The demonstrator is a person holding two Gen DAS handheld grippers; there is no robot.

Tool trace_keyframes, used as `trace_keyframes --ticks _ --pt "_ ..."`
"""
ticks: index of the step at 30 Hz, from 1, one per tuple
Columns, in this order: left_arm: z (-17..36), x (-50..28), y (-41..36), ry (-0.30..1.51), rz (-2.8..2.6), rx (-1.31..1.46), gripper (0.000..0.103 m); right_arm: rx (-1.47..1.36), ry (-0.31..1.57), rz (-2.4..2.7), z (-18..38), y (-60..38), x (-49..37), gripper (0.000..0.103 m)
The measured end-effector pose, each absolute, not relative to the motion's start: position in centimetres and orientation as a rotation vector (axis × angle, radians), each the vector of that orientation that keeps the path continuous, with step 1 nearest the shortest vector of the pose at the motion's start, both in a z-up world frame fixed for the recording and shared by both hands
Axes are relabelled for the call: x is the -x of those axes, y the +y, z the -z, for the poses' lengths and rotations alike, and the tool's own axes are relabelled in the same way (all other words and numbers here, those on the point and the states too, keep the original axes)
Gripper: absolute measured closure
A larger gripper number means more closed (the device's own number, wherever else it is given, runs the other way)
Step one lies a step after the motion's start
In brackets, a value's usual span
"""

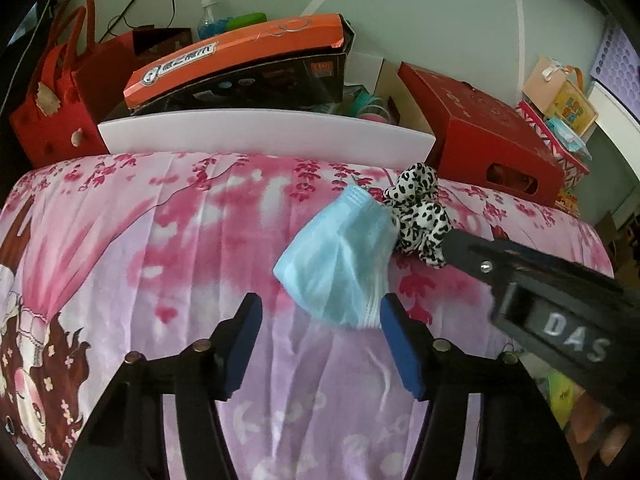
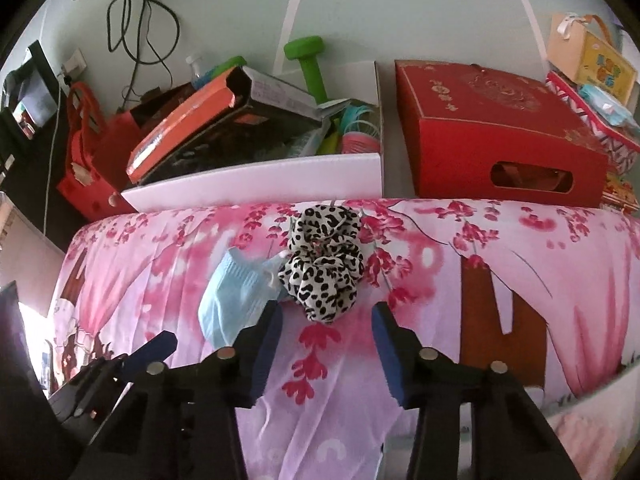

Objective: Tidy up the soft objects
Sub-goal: 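Grasp the leopard scrunchie with the right gripper while the left gripper grasps the blue mask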

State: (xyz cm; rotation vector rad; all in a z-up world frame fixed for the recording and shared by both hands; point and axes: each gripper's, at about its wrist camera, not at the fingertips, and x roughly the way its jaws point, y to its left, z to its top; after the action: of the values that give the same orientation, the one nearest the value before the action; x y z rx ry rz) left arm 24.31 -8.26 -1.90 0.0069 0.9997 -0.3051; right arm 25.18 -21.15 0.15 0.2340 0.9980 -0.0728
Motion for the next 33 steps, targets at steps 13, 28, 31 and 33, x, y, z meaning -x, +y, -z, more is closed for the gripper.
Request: trace_keyframes --ticks 13,28,31,33 --pt "3.3 -25.6 -8.9 1.023 0.322 0.015 0.064 -0.252 1.035 0.047 2.2 -21.3 -26.8 0.087" --pt "4.3 -25.4 -6.0 1.054 0.315 0.140 0.101 -0.253 1.040 0.052 1.5 -21.3 -25.2 0.091" --pt "4.1 -25.0 -5.6 1.056 0.317 0.154 0.102 -0.264 1.035 0.055 1.1 -21.4 -24.4 0.091" --pt "3.9 -24.7 -5.5 1.053 0.320 0.158 0.102 -0.263 1.034 0.056 0.8 -21.5 -23.9 0.091"
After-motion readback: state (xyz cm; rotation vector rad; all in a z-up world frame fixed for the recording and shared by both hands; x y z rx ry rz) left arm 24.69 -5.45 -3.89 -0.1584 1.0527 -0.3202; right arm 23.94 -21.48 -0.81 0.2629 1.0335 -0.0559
